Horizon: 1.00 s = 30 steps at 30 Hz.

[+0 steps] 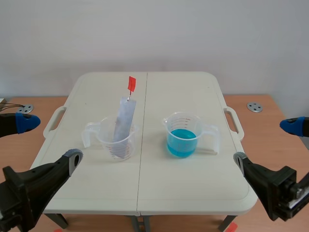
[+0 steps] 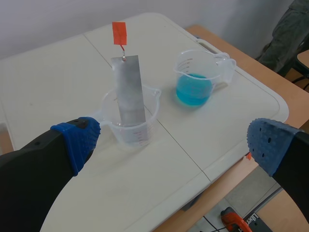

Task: Hold the metal plate by the orange handle, dip it into the blue solution, take it out and point at it, then put the plate back in the beaker on the left.
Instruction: 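Lift the metal plate out of the left beaker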

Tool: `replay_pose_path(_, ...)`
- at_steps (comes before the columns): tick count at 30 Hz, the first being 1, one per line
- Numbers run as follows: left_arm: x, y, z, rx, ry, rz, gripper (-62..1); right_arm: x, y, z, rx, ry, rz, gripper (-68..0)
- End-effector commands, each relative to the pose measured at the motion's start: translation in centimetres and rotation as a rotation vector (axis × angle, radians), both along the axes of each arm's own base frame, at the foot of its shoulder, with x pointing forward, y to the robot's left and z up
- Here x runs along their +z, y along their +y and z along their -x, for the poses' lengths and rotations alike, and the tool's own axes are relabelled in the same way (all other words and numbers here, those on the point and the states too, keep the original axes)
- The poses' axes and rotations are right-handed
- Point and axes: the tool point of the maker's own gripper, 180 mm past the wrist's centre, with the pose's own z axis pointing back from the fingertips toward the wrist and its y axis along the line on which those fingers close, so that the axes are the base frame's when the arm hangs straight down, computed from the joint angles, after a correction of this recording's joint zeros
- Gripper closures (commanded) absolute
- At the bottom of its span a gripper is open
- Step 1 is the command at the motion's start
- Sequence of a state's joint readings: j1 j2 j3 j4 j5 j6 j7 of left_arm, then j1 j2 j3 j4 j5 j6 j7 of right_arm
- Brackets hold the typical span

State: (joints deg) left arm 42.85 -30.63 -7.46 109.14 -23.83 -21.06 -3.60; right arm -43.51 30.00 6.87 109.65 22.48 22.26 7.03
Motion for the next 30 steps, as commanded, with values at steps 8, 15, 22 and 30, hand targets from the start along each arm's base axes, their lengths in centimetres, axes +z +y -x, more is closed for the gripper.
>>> replay_pose_path(8,0.5,-0.3,-0.1,-0.003,-0.015,0.023,-62.3,0.5,0.1,-0.3,0.011,-0.016,0.01,-66.3)
replay_pose_path(15,0.5,-0.3,-0.1,-0.003,-0.015,0.023,-62.3,0.5,0.1,-0.3,0.011,-0.016,0.01,-66.3)
replay_pose_path(22,0.5,-0.3,-0.1,-0.003,-0.015,0.023,-62.3,0.5,0.1,-0.9,0.01,-0.014,0.03,-66.3)
replay_pose_path(30,0.6,-0.3,-0.1,-0.003,-0.019,0.026,-62.3,0.9,1.7,-3.9,0.029,-0.011,0.057,-66.3)
